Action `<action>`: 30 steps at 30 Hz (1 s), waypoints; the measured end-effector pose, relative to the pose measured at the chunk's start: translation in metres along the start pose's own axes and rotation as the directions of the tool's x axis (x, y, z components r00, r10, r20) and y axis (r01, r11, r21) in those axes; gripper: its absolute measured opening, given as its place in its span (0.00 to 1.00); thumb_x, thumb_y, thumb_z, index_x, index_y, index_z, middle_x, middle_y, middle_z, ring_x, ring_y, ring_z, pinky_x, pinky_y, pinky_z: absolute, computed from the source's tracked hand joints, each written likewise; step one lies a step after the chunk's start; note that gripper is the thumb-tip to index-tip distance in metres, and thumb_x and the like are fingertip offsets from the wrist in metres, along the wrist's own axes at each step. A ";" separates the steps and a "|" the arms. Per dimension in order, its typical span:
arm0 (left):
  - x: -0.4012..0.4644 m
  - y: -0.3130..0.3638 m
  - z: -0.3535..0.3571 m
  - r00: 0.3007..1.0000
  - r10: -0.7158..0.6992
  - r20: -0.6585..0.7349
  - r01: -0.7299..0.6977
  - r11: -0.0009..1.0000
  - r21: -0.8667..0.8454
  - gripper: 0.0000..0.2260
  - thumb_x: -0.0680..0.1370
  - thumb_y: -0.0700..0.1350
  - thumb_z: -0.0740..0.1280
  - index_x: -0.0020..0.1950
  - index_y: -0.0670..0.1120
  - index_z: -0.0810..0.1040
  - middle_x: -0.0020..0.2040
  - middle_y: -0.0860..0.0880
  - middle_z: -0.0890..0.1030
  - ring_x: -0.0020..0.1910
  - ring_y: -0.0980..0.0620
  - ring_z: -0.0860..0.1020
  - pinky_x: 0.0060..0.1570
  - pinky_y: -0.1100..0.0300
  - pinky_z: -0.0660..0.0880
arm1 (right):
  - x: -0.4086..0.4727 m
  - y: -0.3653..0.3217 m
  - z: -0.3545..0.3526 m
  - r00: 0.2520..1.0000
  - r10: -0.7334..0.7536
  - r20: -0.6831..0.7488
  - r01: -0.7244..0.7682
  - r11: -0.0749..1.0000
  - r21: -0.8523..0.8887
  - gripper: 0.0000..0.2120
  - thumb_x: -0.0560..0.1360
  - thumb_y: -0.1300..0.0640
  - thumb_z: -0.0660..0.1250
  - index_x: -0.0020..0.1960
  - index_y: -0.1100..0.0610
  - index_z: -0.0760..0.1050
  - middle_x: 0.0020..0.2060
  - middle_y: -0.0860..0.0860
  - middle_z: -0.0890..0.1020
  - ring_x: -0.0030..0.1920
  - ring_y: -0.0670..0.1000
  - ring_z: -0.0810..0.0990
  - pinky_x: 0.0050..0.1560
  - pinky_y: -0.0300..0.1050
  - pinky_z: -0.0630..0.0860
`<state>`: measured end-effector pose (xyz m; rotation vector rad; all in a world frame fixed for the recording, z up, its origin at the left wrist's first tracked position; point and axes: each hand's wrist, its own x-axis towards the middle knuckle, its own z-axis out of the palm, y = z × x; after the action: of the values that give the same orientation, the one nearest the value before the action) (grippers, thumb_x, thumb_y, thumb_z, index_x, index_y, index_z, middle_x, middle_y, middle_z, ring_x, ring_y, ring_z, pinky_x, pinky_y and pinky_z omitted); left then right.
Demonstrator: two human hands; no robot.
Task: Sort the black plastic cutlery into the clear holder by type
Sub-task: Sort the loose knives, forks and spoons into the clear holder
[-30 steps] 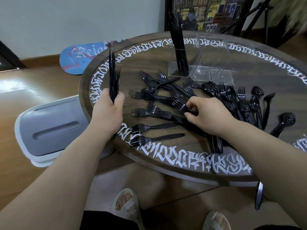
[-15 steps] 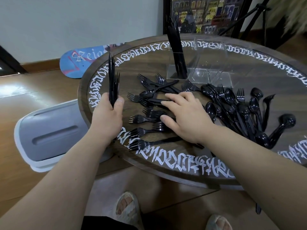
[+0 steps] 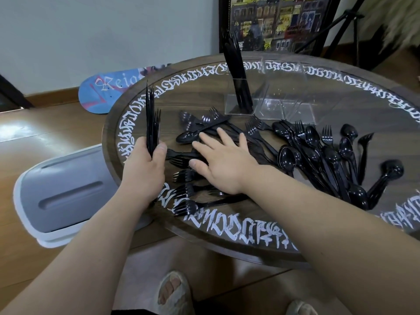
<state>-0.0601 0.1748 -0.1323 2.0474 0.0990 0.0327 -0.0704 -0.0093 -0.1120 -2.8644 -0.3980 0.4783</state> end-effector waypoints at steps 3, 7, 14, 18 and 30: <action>0.000 0.000 0.000 1.000 -0.002 0.004 0.002 1.000 0.013 0.08 0.80 0.52 0.59 0.42 0.54 0.67 0.34 0.50 0.73 0.35 0.46 0.72 0.40 0.49 0.70 | -0.009 0.010 -0.002 0.999 0.019 -0.046 -0.020 1.000 -0.019 0.28 0.79 0.35 0.42 0.77 0.42 0.49 0.78 0.45 0.44 0.76 0.56 0.37 0.70 0.67 0.36; 0.000 -0.002 0.000 1.000 -0.002 0.028 0.002 1.000 0.011 0.08 0.80 0.53 0.59 0.42 0.55 0.67 0.34 0.50 0.72 0.35 0.46 0.71 0.40 0.48 0.70 | -0.028 0.033 -0.002 0.996 0.086 -0.017 -0.087 0.995 -0.051 0.28 0.78 0.35 0.41 0.76 0.40 0.47 0.78 0.45 0.46 0.77 0.56 0.41 0.71 0.67 0.39; -0.004 0.007 -0.001 1.000 -0.006 0.020 0.006 1.000 -0.004 0.08 0.79 0.54 0.58 0.40 0.56 0.67 0.33 0.50 0.71 0.34 0.47 0.70 0.38 0.49 0.69 | -0.061 0.054 -0.001 0.994 0.102 -0.025 -0.103 0.993 -0.060 0.25 0.78 0.36 0.43 0.75 0.35 0.49 0.78 0.46 0.45 0.77 0.53 0.39 0.72 0.64 0.38; -0.008 0.018 0.002 0.999 0.019 0.040 -0.019 1.000 0.018 0.11 0.80 0.51 0.58 0.39 0.52 0.67 0.30 0.51 0.71 0.31 0.48 0.70 0.36 0.50 0.69 | -0.071 0.060 -0.003 0.985 0.112 -0.132 -0.118 0.992 -0.044 0.24 0.79 0.39 0.46 0.75 0.37 0.50 0.78 0.49 0.48 0.77 0.52 0.40 0.73 0.62 0.39; -0.067 0.087 0.045 0.856 0.293 0.425 -0.497 0.694 0.522 0.10 0.80 0.53 0.61 0.49 0.47 0.67 0.36 0.53 0.71 0.41 0.45 0.74 0.37 0.55 0.63 | -0.104 0.039 -0.057 0.820 0.489 -0.297 0.162 0.300 0.940 0.15 0.79 0.39 0.52 0.55 0.43 0.74 0.56 0.43 0.78 0.55 0.45 0.79 0.63 0.54 0.73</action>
<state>-0.1193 0.0895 -0.0748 2.6717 -0.6307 -0.0603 -0.1367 -0.0859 -0.0394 -1.6570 0.2861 -0.1340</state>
